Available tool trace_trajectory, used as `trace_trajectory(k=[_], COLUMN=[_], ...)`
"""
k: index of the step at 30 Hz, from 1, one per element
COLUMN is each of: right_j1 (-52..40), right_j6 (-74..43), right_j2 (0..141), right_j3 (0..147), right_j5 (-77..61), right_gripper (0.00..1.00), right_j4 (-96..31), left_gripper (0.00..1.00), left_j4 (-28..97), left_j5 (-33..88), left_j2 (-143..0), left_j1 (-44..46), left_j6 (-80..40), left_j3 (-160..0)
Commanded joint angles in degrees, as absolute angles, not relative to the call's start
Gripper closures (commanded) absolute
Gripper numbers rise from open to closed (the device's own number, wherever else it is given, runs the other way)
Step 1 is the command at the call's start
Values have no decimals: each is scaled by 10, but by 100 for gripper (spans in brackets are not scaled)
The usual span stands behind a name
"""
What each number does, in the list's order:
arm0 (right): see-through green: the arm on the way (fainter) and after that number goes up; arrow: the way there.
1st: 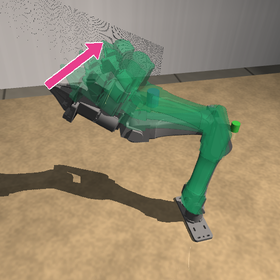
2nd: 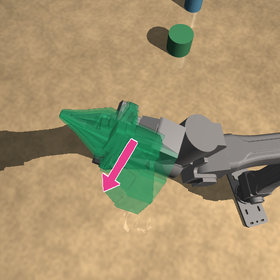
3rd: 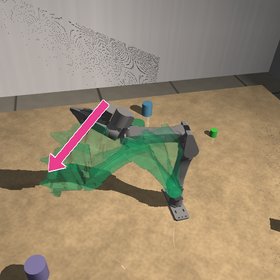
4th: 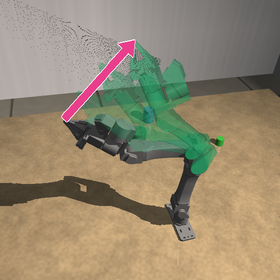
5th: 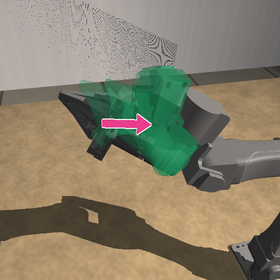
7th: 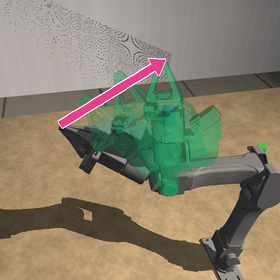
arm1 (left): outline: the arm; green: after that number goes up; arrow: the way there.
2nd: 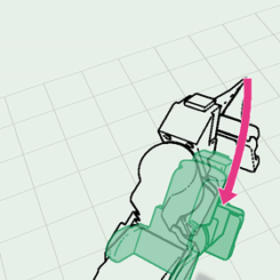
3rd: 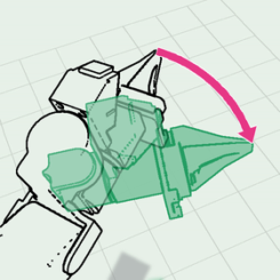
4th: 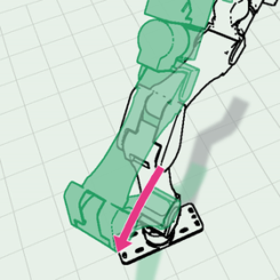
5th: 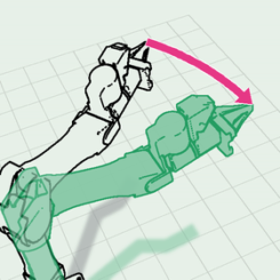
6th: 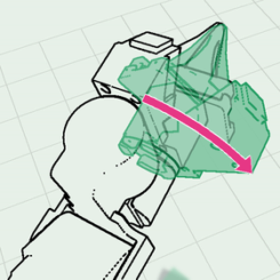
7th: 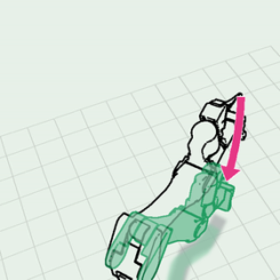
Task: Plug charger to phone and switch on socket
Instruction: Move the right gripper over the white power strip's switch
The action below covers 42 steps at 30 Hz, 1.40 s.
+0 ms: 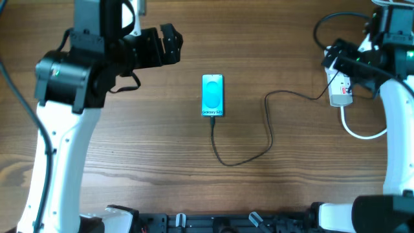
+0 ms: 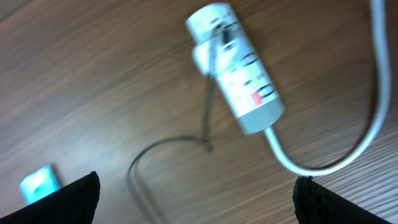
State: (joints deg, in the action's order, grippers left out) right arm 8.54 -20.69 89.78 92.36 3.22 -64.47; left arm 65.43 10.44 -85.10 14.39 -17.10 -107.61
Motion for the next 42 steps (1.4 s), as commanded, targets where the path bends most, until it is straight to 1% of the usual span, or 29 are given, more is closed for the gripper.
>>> trace_trajectory(k=[1,7,16,21,26,30,38,39,42], right_j1=[117,172,234,251,259,259,259,259,259], right_j6=[-201,-216,-208,-106,-104,-47,-76,-77,-91], right_j2=[919,987,1086,1146,1204,1233,1252,1252,1253], right_j3=[931,931,931,931,931,931,931,931,931], right_j5=[103,171,175,86,66,-39,-39,-33,-12], right_gripper=[0,0,0,0,0,0,0,1,0], right_j4=[-619,-575,-521,-497,-459,-436,-412,-412,-408], left_gripper=[0,0,0,0,0,0,0,0,0], left_j4=[655,655,655,655,655,655,655,655,655], left_j5=[89,89,89,89,89,89,89,89,89], left_j2=[-835,-835,-835,-835,-835,-835,-835,-835,-835], left_j1=[145,145,145,145,145,145,145,145,145], left_j6=[-181,-181,-181,-181,-181,-181,-181,-181,-181], left_j3=[-1073,-1073,-1073,-1072,-1073,-1073,-1073,-1073,-1073])
